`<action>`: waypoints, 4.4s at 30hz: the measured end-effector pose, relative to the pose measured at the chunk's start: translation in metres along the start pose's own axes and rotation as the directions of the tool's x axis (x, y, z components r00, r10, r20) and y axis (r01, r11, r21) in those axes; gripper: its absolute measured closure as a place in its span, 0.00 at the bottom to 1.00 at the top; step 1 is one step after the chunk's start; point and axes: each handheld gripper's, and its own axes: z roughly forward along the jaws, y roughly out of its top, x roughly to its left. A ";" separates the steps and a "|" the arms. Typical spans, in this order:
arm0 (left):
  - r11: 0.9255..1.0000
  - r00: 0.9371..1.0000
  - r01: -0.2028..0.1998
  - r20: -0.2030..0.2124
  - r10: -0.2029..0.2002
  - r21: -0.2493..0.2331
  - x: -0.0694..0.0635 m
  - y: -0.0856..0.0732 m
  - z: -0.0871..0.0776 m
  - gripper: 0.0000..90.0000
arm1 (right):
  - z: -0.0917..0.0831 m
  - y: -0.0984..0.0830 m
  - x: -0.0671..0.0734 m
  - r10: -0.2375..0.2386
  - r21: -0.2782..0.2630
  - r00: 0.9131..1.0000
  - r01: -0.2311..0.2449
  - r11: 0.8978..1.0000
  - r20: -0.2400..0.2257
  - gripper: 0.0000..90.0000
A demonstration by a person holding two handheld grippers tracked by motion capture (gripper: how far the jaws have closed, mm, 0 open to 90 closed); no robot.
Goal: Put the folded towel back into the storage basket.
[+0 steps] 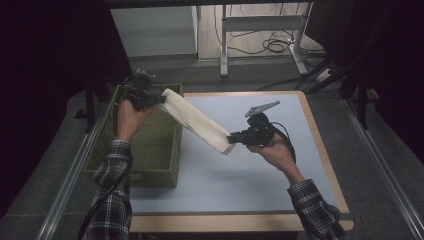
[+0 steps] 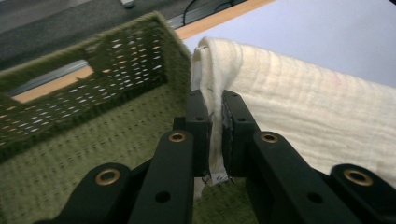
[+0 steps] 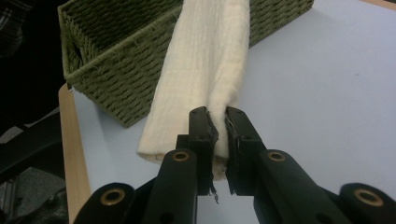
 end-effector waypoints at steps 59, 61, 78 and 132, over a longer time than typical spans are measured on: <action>0.991 0.958 0.088 -0.280 -0.056 0.101 0.111 -0.042 -0.046 0.93 | 0.170 0.071 0.083 0.001 0.078 0.989 0.011 0.997 -0.146 0.90; 0.991 0.960 0.072 -0.278 -0.038 0.116 0.108 -0.038 -0.037 0.93 | 0.172 0.070 0.084 0.002 0.081 0.989 0.010 0.997 -0.147 0.90; 0.959 0.951 -0.132 -0.241 0.194 0.250 0.052 0.001 0.055 0.92 | 0.180 0.067 0.091 0.008 0.113 0.990 0.008 0.994 -0.139 0.90; 0.980 0.995 0.008 -0.095 0.011 0.201 0.037 -0.014 0.074 0.27 | 0.123 0.059 0.082 -0.086 0.037 0.996 0.087 0.996 -0.012 0.56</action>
